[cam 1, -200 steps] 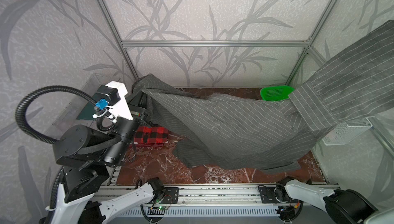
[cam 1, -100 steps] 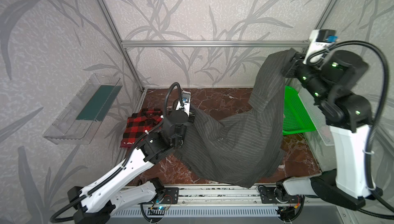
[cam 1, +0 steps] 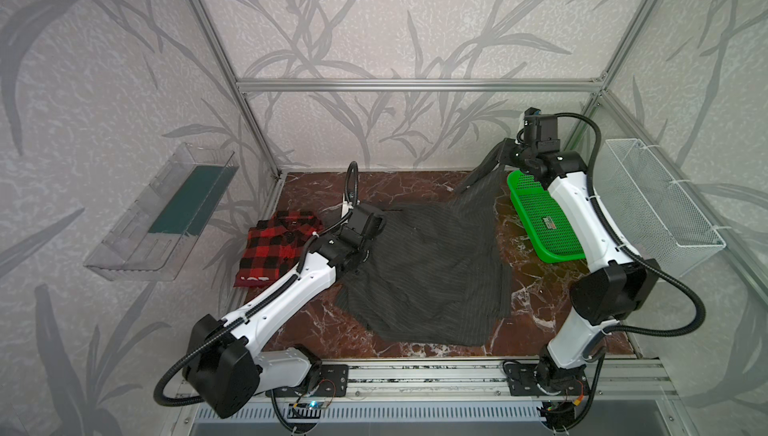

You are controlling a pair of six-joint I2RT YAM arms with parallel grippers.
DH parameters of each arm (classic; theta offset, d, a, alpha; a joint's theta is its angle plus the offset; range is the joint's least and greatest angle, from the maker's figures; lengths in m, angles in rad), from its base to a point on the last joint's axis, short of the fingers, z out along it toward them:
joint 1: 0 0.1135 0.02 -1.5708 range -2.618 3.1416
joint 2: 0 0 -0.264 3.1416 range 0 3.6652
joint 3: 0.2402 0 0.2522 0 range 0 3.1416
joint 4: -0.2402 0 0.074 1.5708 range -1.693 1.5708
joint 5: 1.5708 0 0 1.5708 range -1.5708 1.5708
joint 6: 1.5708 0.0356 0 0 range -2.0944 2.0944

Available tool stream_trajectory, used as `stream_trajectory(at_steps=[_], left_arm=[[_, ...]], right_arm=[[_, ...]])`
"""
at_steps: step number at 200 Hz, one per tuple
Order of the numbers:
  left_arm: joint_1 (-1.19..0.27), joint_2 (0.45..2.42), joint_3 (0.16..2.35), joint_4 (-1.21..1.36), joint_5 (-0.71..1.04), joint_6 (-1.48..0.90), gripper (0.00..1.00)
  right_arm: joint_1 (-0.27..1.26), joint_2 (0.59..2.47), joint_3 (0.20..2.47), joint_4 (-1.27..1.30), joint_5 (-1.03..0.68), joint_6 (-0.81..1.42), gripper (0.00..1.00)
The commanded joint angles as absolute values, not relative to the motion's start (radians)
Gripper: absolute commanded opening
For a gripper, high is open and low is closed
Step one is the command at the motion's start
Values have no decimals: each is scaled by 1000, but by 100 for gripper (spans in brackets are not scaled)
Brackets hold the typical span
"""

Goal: Fold and stack the long sleeve shirts

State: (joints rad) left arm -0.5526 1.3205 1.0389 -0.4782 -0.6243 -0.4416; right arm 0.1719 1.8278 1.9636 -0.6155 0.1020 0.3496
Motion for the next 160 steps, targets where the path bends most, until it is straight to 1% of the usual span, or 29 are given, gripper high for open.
stream_trajectory(at_steps=[1,28,49,67,68,69,82,90,99,109,120,135,146,160], left_arm=[[-500,1399,1072,-558,-548,-566,0],[-424,1506,1134,-621,-465,-609,0],[-384,1590,1202,-702,-445,-667,0],[-364,1656,1260,-753,-412,-666,0],[-362,1660,1262,-755,-411,-666,0],[-361,1663,1266,-760,-408,-667,0],[-348,1704,1304,-790,-374,-675,0],[-340,1728,1329,-809,-353,-680,0],[-332,1756,1355,-828,-340,-688,0],[-326,1781,1376,-842,-323,-689,0],[-319,1802,1398,-862,-317,-690,0],[-315,1816,1418,-874,-309,-690,0],[-312,1822,1428,-876,-296,-690,0],[-306,1835,1445,-886,-272,-697,0]], right_arm=[[172,1934,2055,-620,137,351,0],[185,2053,2177,-677,167,304,0],[188,2161,2359,-798,177,272,1],[189,2246,2546,-924,154,250,24],[189,2252,2568,-939,151,249,27],[189,2252,2568,-939,151,249,27],[189,2281,2667,-1024,145,270,43],[189,2279,2691,-1050,133,282,50],[189,2264,2685,-1057,114,296,57],[189,2242,2664,-1057,71,295,61],[189,2222,2663,-1095,80,310,62],[192,2173,2622,-1154,39,322,62],[211,2103,2492,-1149,27,328,62],[245,1960,2207,-1025,-12,345,61]])
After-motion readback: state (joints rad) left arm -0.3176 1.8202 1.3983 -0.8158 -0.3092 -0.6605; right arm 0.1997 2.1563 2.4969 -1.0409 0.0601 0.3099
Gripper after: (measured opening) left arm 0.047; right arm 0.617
